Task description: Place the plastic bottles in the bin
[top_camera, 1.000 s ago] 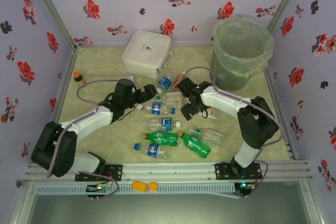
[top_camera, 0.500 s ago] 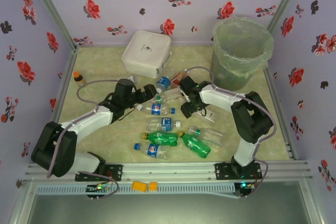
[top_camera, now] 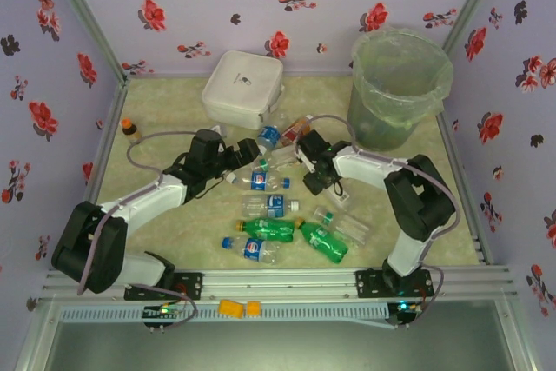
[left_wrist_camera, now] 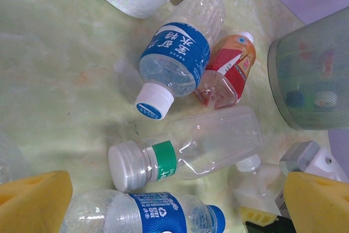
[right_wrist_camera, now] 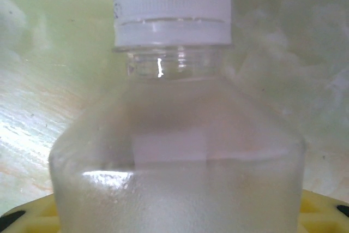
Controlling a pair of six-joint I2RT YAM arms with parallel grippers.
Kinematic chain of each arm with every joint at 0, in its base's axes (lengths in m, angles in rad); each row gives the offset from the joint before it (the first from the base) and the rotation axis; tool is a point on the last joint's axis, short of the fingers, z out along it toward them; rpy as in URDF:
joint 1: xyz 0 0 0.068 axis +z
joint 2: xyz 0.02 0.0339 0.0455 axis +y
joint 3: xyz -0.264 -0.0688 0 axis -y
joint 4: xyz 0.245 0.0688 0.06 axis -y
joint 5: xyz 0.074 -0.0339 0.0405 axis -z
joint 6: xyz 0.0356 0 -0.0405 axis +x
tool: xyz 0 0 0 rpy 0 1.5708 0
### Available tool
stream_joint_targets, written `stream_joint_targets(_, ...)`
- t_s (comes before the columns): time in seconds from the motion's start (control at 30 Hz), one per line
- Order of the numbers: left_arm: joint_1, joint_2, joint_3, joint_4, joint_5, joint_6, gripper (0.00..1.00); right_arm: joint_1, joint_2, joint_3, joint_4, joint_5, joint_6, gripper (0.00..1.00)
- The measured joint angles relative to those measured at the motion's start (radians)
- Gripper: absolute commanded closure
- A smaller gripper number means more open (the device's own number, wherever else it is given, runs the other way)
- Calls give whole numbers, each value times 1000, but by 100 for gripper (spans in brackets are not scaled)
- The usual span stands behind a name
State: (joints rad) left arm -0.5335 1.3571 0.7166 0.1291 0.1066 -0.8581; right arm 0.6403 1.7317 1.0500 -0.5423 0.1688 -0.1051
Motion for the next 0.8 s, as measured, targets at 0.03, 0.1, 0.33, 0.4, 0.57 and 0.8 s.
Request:
stream_joint_targets(0.03,0,-1,1,-5,-1,0,0,0,-10,-2,0,1,0,45)
stream_joint_targets(0.1,0,-8,3,-29,-10,7,0,0,-40,-6,0,10,-1,47)
stream_joint_targets(0.33,23,-122,27,-127,-113,89,0,0,-222,-6,22,55,-9,56)
stream_joint_targets(0.4,41,-175,27,-141,-149,107,0,0,-296,-6,41,68,-10,58)
stream_joint_targets(0.57,110,-299,2,-153,-220,125,0,-23,-459,18,101,71,-7,59)
stream_joint_targets(0.8,241,-446,-114,-174,-259,109,0,-202,-504,243,176,-26,76,59)
